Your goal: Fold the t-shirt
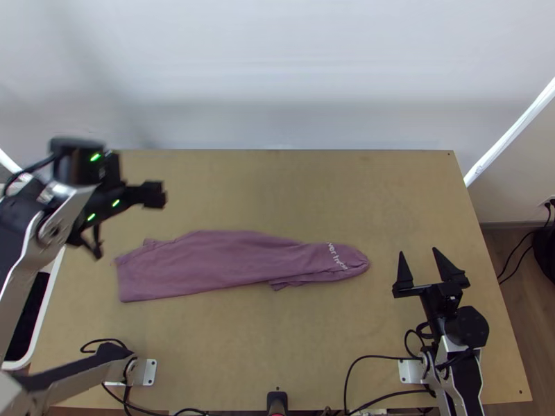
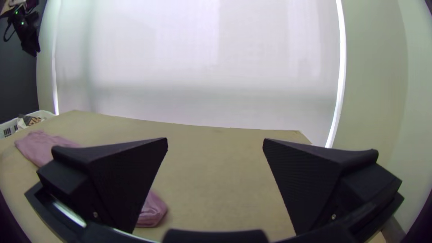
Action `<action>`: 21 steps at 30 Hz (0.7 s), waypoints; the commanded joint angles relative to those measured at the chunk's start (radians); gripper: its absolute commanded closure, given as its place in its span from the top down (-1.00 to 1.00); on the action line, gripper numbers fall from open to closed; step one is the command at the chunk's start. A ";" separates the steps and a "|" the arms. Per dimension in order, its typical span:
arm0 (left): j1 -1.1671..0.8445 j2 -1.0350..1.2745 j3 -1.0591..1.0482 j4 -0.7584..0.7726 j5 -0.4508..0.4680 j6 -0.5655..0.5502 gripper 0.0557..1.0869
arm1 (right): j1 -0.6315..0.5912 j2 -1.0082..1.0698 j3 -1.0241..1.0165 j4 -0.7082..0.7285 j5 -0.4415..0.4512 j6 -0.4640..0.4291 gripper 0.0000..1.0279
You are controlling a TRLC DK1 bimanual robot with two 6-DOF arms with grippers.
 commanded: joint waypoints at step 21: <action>0.657 -0.272 -0.436 -0.011 0.427 0.214 0.92 | 0.293 -0.005 -0.004 -0.033 0.065 0.137 0.93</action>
